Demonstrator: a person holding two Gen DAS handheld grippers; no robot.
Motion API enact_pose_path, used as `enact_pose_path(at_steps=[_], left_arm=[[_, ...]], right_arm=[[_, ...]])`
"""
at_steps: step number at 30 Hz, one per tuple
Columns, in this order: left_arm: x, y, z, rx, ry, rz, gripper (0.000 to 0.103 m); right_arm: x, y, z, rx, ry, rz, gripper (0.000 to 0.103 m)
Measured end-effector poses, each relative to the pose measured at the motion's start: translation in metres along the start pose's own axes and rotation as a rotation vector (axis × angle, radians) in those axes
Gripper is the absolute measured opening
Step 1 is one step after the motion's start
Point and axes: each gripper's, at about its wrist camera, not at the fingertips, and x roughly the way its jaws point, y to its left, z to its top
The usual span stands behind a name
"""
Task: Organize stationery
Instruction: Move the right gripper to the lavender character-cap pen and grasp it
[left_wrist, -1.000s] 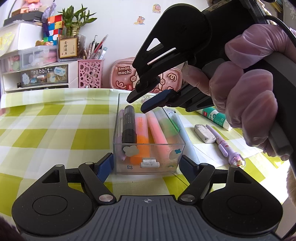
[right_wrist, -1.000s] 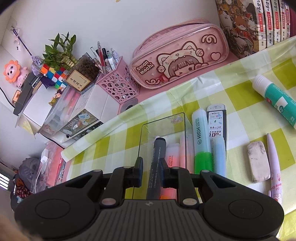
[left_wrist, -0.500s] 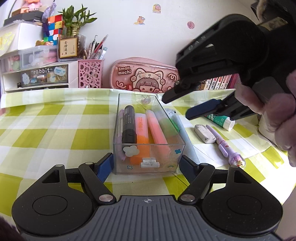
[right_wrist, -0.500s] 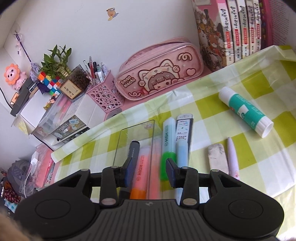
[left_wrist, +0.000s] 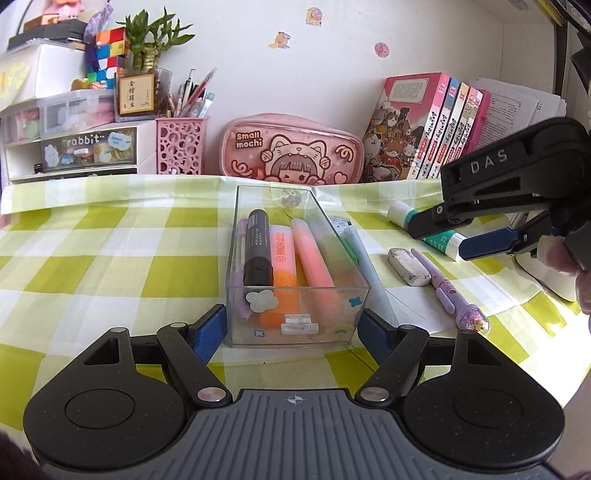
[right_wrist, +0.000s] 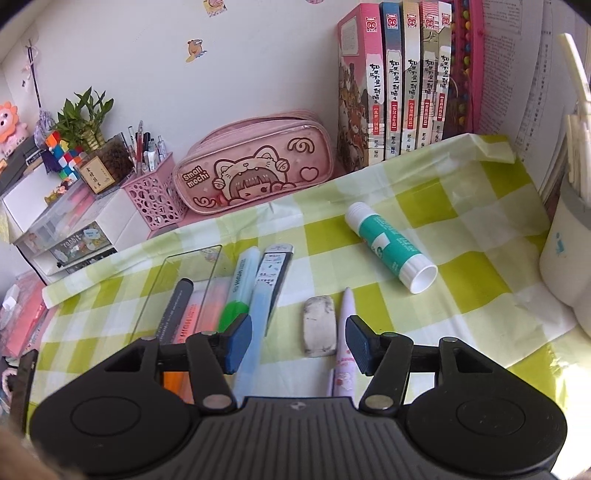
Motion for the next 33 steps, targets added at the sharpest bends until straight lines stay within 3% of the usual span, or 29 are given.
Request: enact_pose_path(at_steps=[7,18,26,33], left_arm=[[0.0,0.001,0.0,-0.002,0.0,-0.001,0.075],[0.0,0.0,0.0,-0.002,0.0,-0.001,0.075],[0.0,0.001,0.0,-0.002,0.0,-0.001,0.075],[0.0,0.0,0.0,-0.002,0.0,-0.001,0.075]], right_arm=[[0.009,-0.01,-0.009,-0.063,0.033,-0.091,0.058],[0.012,0.001,-0.017,-0.175,0.069,-0.128,0.058],[0.016,0.002,-0.019,-0.185,0.089,-0.132,0.057],[0.018,0.003,-0.019,-0.202,0.102,-0.146,0.048]])
